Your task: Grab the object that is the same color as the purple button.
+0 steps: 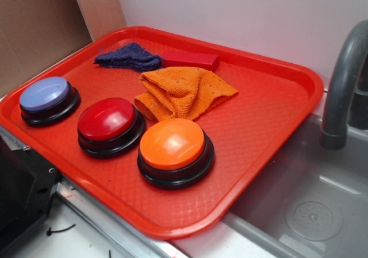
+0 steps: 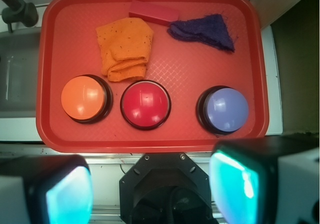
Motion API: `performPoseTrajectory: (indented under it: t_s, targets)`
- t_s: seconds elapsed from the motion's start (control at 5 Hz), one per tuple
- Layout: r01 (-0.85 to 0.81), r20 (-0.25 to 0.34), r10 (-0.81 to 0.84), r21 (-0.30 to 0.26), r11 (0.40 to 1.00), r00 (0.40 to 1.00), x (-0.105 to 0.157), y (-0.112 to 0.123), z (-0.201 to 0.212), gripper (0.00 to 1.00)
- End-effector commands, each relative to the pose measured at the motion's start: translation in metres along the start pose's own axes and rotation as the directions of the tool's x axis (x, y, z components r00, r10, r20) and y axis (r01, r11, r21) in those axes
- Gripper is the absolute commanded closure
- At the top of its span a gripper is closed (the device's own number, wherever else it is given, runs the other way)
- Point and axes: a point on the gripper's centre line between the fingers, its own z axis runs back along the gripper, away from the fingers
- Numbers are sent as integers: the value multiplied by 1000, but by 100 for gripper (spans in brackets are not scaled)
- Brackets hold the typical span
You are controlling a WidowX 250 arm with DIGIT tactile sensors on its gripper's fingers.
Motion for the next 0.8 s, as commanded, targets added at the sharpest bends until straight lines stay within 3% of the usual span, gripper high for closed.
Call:
performPoseTrajectory:
  t_s: [0.0, 0.4, 0.6]
  targets:
    - [0, 0, 0, 0, 1000, 1000, 0, 0, 0, 0]
    - [51, 68, -50, -3, 999, 996, 37, 43, -32, 0]
    - [99, 62, -100, 15, 995, 993, 61, 75, -53, 0]
